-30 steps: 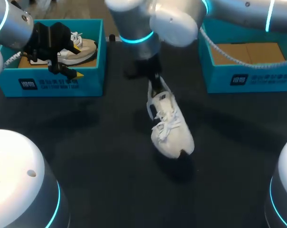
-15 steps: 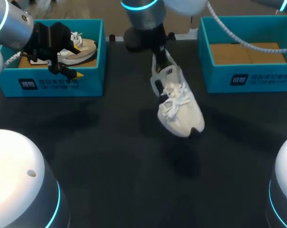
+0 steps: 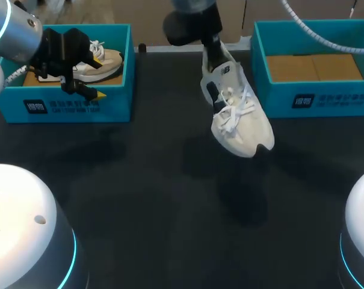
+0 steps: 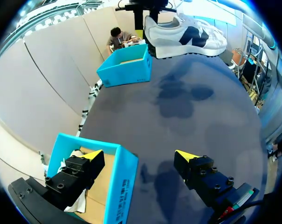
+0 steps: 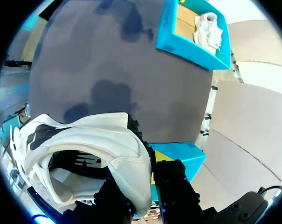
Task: Take the shoe out of the shoebox, open the shoe tongue, remove and reinsert the insole, then place the shoe into the shoebox
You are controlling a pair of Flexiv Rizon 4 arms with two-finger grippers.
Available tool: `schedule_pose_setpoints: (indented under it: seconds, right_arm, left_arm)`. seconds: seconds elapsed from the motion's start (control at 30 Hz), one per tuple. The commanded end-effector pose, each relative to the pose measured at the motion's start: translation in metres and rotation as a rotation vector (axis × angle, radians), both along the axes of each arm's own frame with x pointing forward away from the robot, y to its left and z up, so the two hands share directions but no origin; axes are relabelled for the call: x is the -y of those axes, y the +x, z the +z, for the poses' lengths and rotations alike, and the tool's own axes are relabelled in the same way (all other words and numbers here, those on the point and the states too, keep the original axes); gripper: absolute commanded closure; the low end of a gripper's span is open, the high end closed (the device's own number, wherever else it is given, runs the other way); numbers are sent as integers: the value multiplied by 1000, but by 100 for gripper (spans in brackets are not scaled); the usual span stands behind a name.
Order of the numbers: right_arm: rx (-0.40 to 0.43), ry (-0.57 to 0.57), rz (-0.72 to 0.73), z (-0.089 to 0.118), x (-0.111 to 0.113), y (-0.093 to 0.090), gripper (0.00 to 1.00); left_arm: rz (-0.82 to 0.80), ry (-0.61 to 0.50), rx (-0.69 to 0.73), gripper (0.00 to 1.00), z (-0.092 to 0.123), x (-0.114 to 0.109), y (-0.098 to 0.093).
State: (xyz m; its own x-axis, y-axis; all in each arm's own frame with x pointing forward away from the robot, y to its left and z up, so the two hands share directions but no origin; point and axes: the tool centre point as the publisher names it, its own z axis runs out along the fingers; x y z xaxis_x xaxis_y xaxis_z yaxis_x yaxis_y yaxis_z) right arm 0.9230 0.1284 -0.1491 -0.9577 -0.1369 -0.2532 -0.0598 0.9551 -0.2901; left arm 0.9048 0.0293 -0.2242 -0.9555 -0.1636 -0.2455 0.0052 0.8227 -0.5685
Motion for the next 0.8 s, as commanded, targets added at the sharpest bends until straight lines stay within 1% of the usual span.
schedule_pose_setpoints:
  seconds: [0.03, 0.57, 0.67, 0.8]
  right_arm:
    - [19, 17, -7, 1, 1, -2, 100]
    - [19, 17, -7, 1, 1, -2, 100]
    - [3, 53, -33, -4, 18, 7, 100]
    - [0, 72, -13, -2, 42, 20, 100]
  left_arm:
    - [2, 4, 0, 0, 0, 0, -1]
    - [2, 4, 0, 0, 0, 0, -1]
    - [2, 4, 0, 0, 0, 0, -1]
    - [2, 4, 0, 0, 0, 0, -1]
